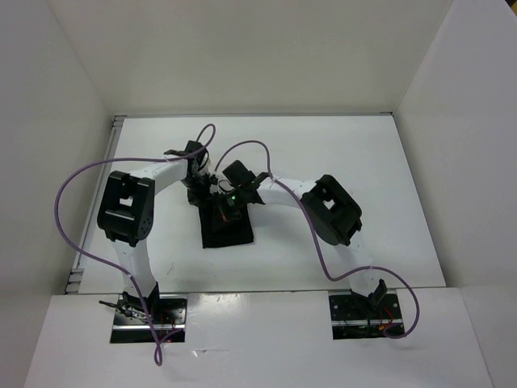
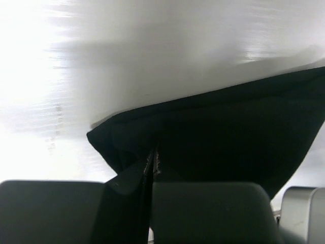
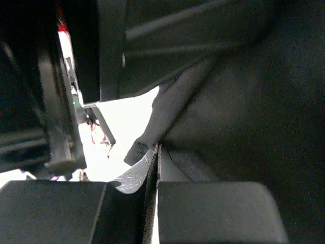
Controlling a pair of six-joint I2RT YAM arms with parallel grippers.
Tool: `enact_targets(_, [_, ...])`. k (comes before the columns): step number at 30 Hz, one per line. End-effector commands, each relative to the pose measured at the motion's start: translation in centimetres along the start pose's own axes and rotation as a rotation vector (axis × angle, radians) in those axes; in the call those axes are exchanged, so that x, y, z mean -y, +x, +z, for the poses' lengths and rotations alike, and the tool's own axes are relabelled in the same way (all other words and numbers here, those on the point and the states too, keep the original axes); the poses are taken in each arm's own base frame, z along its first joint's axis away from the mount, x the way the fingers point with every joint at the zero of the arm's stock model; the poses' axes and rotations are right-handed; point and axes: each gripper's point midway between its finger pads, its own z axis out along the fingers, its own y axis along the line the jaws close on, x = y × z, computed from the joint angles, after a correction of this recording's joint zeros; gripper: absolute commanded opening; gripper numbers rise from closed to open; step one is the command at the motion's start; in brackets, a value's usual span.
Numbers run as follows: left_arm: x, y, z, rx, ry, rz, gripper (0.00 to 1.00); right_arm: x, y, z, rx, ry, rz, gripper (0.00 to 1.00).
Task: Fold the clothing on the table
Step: Fold the skirt
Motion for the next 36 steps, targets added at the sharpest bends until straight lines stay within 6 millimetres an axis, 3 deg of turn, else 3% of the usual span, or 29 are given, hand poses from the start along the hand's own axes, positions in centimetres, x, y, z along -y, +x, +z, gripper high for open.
enact_targets(1, [-0.1,-1.5,-1.7,0.084,-0.023,0.049,0.00,-1.3,2.5,1.6,-0.064,-0.008,-0.018,0.00])
enact_targets(6, [-0.3,-2.2,-2.2,0.097,-0.028,0.040,0.00,-2.6,2.0,0.5,-0.035,-0.014,-0.042,0.00])
enact_targets(9, [-0.6,-2.1,-2.0,0.094,-0.021,0.031,0.00,-2.3,2.6,0.0,-0.024,0.006,-0.031,0.00])
enact_targets(16, [-2.1,-2.1,-1.8,0.092,-0.050,-0.010,0.00,0.9,5.3,1.1,-0.067,0.042,0.027,0.00])
enact_targets(19, [-2.2,-1.9,-1.8,0.083,-0.054,-0.012,0.00,1.2,5.4,1.4,-0.065,0.040,0.025,0.00])
enact_targets(21, [-2.4,-2.2,-2.2,0.095,-0.051,-0.019,0.00,2.5,6.2,1.9,-0.092,0.069,0.043,0.00])
enact_targets(22, [-2.2,-1.9,-2.3,0.082,-0.042,-0.020,0.00,2.2,5.4,1.9,-0.079,0.076,0.021,0.00])
enact_targets(25, [-0.5,-3.1,-4.8,0.141,0.024,-0.003,0.01,0.0,3.8,-0.3,-0.037,0.098,-0.047,0.00])
enact_targets(26, [0.8,-4.2,-6.8,0.196,0.068,0.012,0.18,-1.7,2.9,-1.9,0.005,0.097,-0.096,0.00])
enact_targets(27, [1.0,-4.7,-8.1,0.219,0.085,0.011,0.27,-1.5,1.6,-3.2,0.052,0.136,-0.092,0.00])
enact_targets(29, [2.9,-5.6,-11.5,0.294,0.161,0.039,0.36,-3.0,0.4,-6.4,0.103,0.153,-0.103,0.00])
enact_targets(30, [3.9,-6.4,-13.4,0.341,0.197,0.057,0.46,-2.9,-0.8,-8.1,0.148,0.163,-0.094,0.00])
enact_targets(32, [5.4,-6.8,-16.9,0.414,0.278,0.095,0.51,-3.4,-2.0,-11.0,0.211,0.174,-0.090,0.04])
enact_targets(33, [5.6,-6.9,-17.8,0.436,0.302,0.112,0.54,-4.5,-3.0,-13.3,0.281,0.174,-0.102,0.09])
enact_targets(34, [6.2,-6.8,-19.5,0.469,0.333,0.130,0.58,-3.3,-3.6,-15.3,0.318,0.209,-0.066,0.28])
enact_targets(36, [6.3,-7.0,-20.8,0.507,0.369,0.147,0.60,-3.0,-4.6,-19.3,0.425,0.267,-0.056,0.40])
